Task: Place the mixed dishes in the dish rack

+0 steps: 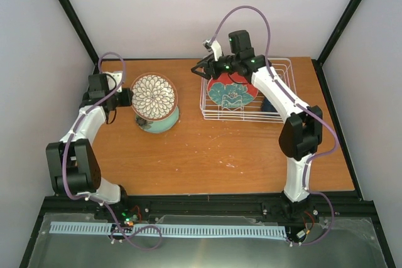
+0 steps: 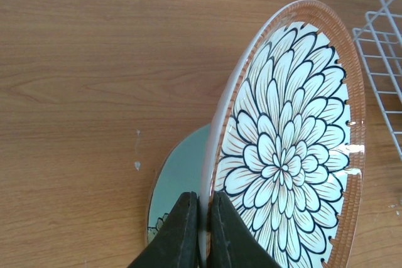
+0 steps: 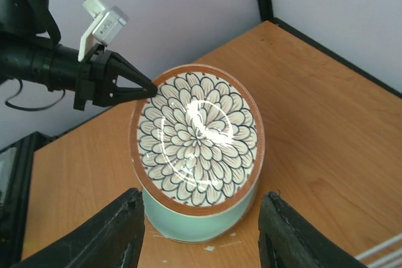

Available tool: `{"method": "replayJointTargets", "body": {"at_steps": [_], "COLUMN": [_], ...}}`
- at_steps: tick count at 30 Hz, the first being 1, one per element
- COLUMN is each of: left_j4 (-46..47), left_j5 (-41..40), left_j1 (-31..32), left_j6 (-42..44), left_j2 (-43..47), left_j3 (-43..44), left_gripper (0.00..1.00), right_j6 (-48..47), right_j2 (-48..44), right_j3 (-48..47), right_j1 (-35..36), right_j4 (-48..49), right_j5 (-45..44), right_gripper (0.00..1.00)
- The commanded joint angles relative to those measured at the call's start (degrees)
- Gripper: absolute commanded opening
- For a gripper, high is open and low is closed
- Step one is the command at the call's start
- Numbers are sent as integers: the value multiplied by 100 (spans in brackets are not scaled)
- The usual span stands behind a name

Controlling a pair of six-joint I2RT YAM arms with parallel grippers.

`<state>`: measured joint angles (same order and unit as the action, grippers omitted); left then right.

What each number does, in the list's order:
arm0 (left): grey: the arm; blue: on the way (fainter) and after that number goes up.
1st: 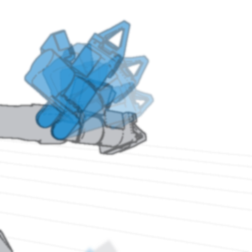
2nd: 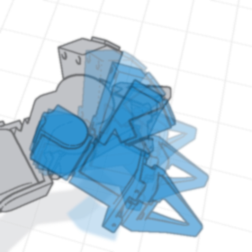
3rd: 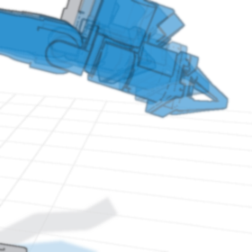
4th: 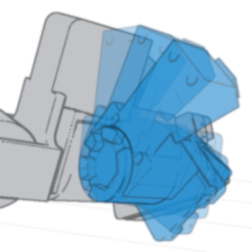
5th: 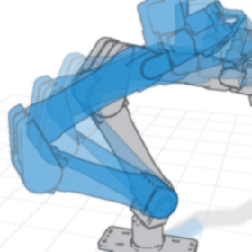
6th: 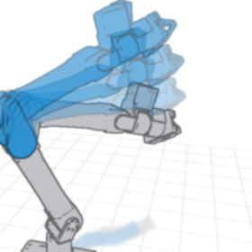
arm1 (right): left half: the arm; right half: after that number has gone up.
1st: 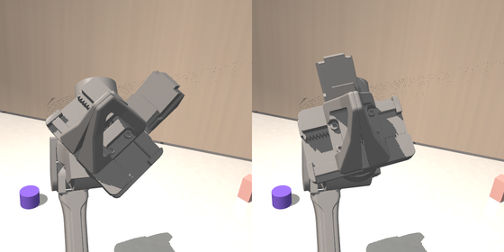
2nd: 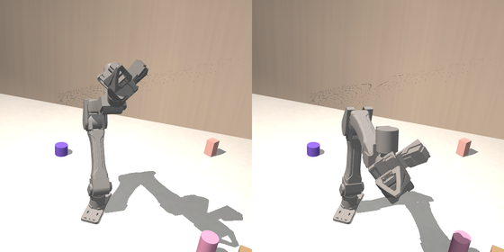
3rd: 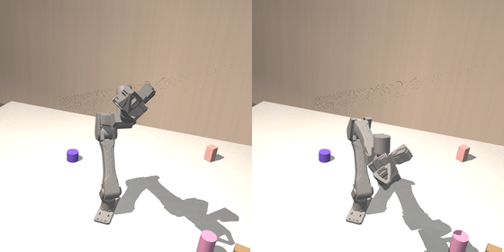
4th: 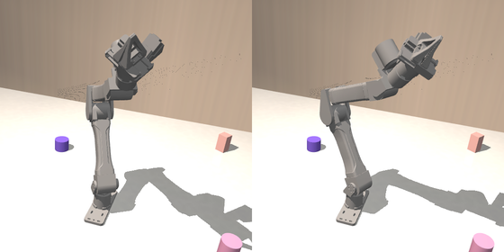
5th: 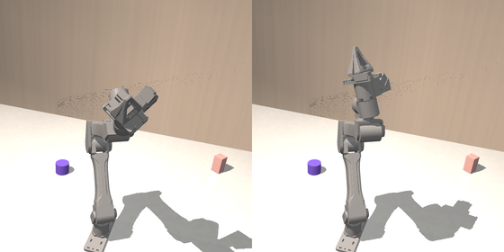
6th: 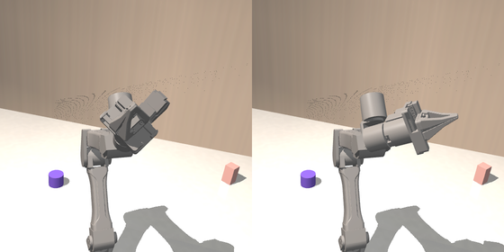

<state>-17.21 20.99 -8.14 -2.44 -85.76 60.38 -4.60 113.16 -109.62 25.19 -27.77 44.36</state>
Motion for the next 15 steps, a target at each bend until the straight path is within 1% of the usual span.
{"method": "replayJointTargets", "body": {"at_steps": [1, 7, 15], "left_j4": [1423, 1981, 1842], "left_j5": [572, 724, 1195], "left_j1": [6, 6, 10], "left_j6": [-147, -88, 116], "left_j2": [706, 1238, 1874], "left_j3": [-217, -549, -328], "left_gripper": [1, 1, 1], "right_j6": [387, 639, 402], "right_j2": [231, 538, 885], "right_j3": [-168, -182, -572], "right_j1": [20, 21, 74], "right_j4": [320, 521, 253], "right_j5": [759, 1247, 1338], "right_gripper": [51, 53, 53]}}
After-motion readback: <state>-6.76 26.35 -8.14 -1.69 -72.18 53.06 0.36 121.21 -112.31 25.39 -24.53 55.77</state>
